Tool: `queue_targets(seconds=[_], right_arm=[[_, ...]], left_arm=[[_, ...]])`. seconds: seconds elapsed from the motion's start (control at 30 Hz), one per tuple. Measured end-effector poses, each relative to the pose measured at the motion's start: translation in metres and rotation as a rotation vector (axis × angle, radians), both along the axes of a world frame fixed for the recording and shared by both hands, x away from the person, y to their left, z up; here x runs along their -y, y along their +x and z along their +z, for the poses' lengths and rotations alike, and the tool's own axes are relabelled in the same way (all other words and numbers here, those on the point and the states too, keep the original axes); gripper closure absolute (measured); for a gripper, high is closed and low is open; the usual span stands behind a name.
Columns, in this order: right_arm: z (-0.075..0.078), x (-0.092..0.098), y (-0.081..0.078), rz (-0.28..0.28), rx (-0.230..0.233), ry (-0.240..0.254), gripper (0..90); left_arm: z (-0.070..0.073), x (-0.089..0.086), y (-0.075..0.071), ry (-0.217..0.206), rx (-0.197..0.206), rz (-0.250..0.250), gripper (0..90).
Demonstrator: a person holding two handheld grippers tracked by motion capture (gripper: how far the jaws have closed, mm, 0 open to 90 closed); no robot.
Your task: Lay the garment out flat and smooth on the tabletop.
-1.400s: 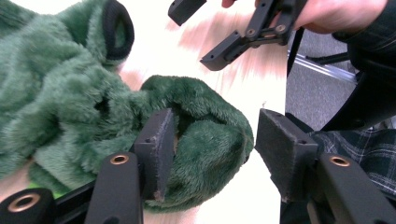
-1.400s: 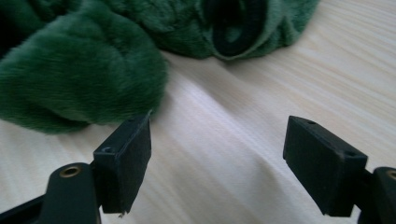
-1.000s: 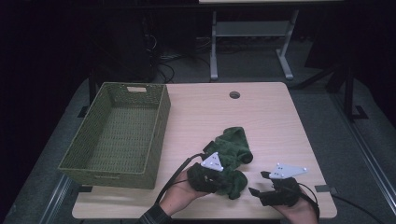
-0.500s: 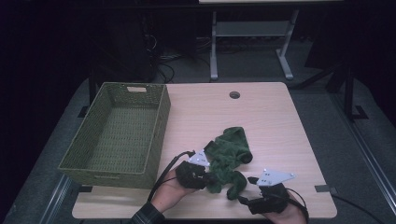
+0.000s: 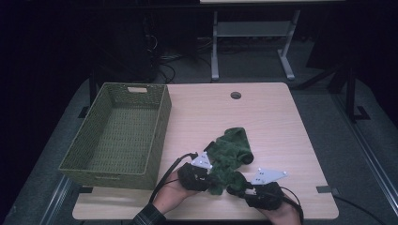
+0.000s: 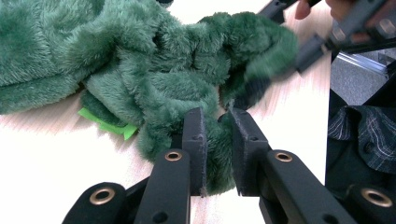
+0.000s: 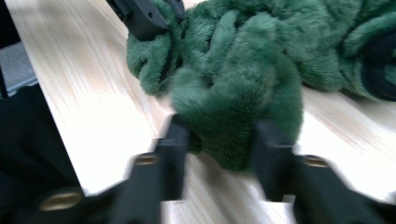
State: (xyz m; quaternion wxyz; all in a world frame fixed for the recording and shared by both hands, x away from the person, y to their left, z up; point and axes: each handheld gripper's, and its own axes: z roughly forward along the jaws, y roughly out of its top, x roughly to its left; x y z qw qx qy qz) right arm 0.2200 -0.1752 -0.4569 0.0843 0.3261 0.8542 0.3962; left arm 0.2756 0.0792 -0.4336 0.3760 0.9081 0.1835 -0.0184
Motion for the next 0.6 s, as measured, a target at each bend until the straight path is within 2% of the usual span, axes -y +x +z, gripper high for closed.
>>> queue_targets(seconds=[0.07,0.17,0.3,0.4,0.5,0.6], right_arm=[[0.002,0.004,0.001,-0.006,-0.010,0.025,71.8],[0.007,0.013,0.003,-0.014,-0.006,0.044,71.4],[0.010,0.033,0.009,-0.076,-0.007,0.066,68.8],[0.006,0.049,0.018,-0.130,-0.004,0.052,66.4],[0.002,0.063,0.025,-0.185,-0.029,0.036,64.8],[0.004,0.070,0.024,-0.206,-0.020,0.051,63.6]], left_arm=[[0.000,0.000,0.000,-0.003,-0.004,0.001,77.3],[0.000,-0.001,0.000,-0.001,-0.010,0.005,77.4],[0.000,-0.002,0.001,-0.001,-0.016,0.008,77.5],[0.000,-0.002,0.002,-0.001,-0.015,0.005,77.5],[0.000,-0.002,0.001,0.000,-0.016,0.007,77.4],[0.000,-0.002,0.002,-0.001,-0.017,0.006,77.4]])
